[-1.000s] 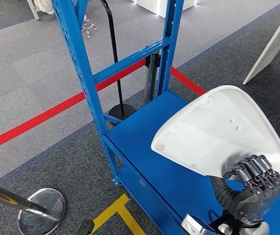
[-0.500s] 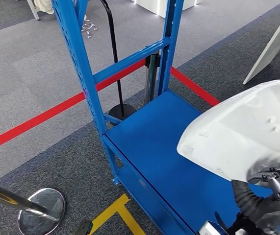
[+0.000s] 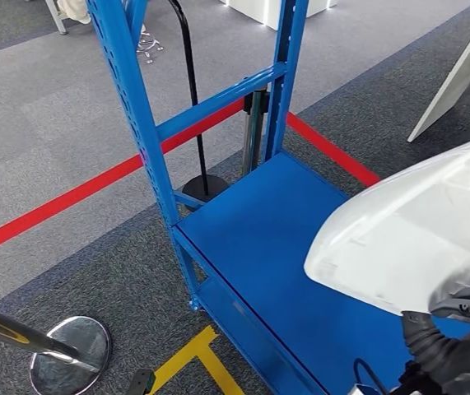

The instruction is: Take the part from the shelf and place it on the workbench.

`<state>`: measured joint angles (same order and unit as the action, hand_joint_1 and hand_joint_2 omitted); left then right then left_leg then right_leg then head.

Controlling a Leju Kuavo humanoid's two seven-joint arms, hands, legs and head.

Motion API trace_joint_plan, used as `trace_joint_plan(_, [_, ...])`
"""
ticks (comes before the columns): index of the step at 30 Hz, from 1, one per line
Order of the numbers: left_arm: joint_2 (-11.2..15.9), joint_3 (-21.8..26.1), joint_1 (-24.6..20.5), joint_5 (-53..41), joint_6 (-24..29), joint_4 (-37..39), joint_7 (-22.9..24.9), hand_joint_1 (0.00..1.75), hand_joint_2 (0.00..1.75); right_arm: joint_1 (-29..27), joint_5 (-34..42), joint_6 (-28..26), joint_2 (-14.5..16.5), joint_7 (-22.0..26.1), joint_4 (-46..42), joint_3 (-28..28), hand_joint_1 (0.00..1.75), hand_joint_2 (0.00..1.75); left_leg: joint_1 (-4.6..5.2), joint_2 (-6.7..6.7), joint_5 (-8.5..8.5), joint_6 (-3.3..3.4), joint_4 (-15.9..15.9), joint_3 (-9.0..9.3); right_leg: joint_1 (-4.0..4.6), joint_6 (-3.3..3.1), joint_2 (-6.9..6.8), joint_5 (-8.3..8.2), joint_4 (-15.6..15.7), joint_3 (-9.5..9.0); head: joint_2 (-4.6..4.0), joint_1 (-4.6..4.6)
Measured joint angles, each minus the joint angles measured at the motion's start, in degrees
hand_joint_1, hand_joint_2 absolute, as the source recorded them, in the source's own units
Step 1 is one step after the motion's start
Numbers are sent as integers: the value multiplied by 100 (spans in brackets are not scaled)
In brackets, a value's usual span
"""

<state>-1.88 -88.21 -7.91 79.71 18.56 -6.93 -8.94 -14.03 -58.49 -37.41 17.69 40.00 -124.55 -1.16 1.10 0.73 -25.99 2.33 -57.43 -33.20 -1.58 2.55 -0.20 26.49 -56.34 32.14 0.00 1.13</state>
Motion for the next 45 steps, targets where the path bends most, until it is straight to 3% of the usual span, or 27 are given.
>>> trace_joint_plan(9, [6,-4,0,36,9,0,0,0,175,4,-182,0,-1,0,-130,-56,175,175,28,0,-19,22,-24,-3,-15,25,-2,-13,14,-9,0,-1])
trace_joint_plan(13, [14,-18,0,38,17,0,1,0,175,17,-208,1,-1,1,-203,-149,175,175,24,20,3,84,22,9,-28,74,-21,22,-7,-4,0,2])
trace_joint_plan(15, [13,-26,-2,36,23,0,2,0,175,25,-241,2,-6,2,-261,-213,175,175,-2,48,40,132,74,38,-17,65,-14,275,-357,159,1,14])
trace_joint_plan(17, [8,-32,1,34,25,0,2,0,175,35,-266,2,-17,1,-297,-277,175,175,5,89,49,151,79,32,7,26,1,692,-1137,505,1,23])
trace_joint_plan(18, [7,-34,4,33,25,0,1,0,175,41,-274,2,-24,0,-305,-314,175,175,11,119,50,153,77,28,18,10,5,836,-1499,665,0,25])
trace_joint_plan(19, [6,-35,7,33,25,0,1,0,175,48,-282,2,-30,0,-311,-353,175,175,16,157,50,152,74,27,31,-6,8,875,-1693,743,0,23])
trace_joint_plan(20, [5,-35,8,31,25,0,1,0,175,55,-292,2,-37,0,-318,-390,175,175,18,207,51,150,71,27,40,-25,15,804,-1664,713,0,23])
trace_joint_plan(21, [3,-35,6,30,25,0,0,0,175,60,-303,2,-42,-1,-323,-418,175,175,18,267,53,146,66,31,45,-47,39,637,-1395,564,0,24])
trace_joint_plan(23, [-5,-35,-4,26,25,0,0,0,175,70,-326,2,-48,-2,-331,-457,175,175,23,404,49,116,36,25,33,-94,254,307,-573,127,1,25])
trace_joint_plan(25, [-10,-36,-11,24,25,0,0,0,175,82,-341,2,-51,-4,-338,-476,175,175,12,534,56,48,1,-19,26,-109,440,206,-105,-141,1,22])
trace_joint_plan(27, [-8,-37,-3,23,24,1,0,0,175,95,-349,2,-52,-4,-343,-484,175,175,-17,659,79,-26,-11,-61,40,-119,381,212,-66,-188,1,19])
trace_joint_plan(28, [-7,-37,1,22,25,2,0,0,175,102,-351,2,-53,-4,-343,-490,175,175,-21,650,65,-59,-35,-77,40,-140,307,202,-51,-201,0,19])
trace_joint_plan(30, [-2,-38,-3,14,28,4,0,0,175,111,-356,2,-55,-4,-343,-509,175,175,-18,423,-123,-133,-331,-211,26,-196,139,193,-18,-239,0,-20])
trace_joint_plan(32, [2,-39,-13,3,32,6,0,0,175,119,-365,2,-61,-8,-335,-538,175,175,-48,124,-480,-211,-1037,-541,34,-239,-37,212,-12,-266,0,-55])
trace_joint_plan(34, [4,-38,-17,-7,34,7,0,0,175,139,-374,2,-72,-20,-309,-586,175,175,-97,36,-680,-270,-1644,-822,42,-251,-212,237,-14,-284,0,-56])
trace_joint_plan(35, [7,-38,-16,-16,35,8,0,0,175,156,-378,2,-80,-28,-290,-617,175,175,-121,17,-635,-292,-1685,-833,42,-246,-295,251,-16,-298,0,-56])
trace_joint_plan(36, [10,-38,-14,-27,37,10,0,0,175,177,-384,2,-88,-34,-274,-646,175,175,-141,-8,-488,-306,-1492,-728,42,-236,-369,267,-16,-319,0,-56])
trace_joint_plan(38, [19,-39,-6,-53,40,17,0,0,175,220,-399,2,-104,-48,-245,-707,175,175,-147,-183,-131,-312,-731,-322,46,-200,-501,310,-15,-371,0,-57])
trace_joint_plan(40, [17,-40,-8,-69,41,23,-2,0,175,261,-414,2,-121,-61,-217,-758,175,175,-99,-383,3,-263,-175,-57,72,-141,-613,359,-25,-404,1,-60])
trace_joint_plan(41, [15,-40,-8,-74,40,24,-3,0,175,286,-419,2,-131,-67,-198,-783,175,175,-66,-424,-22,-228,-98,-34,84,-109,-670,375,-24,-411,1,-55])
trace_joint_plan(43, [16,-42,3,-77,39,24,-4,0,175,337,-419,2,-148,-72,-156,-828,175,175,-52,-323,-17,-143,-74,-63,78,-44,-764,407,-21,-418,2,-40])
trace_joint_plan(45, [17,-42,13,-76,40,25,-3,0,175,378,-417,2,-165,-78,-121,-870,175,175,-65,-205,0,-56,-42,-52,51,0,-558,550,-187,-346,1,-22])
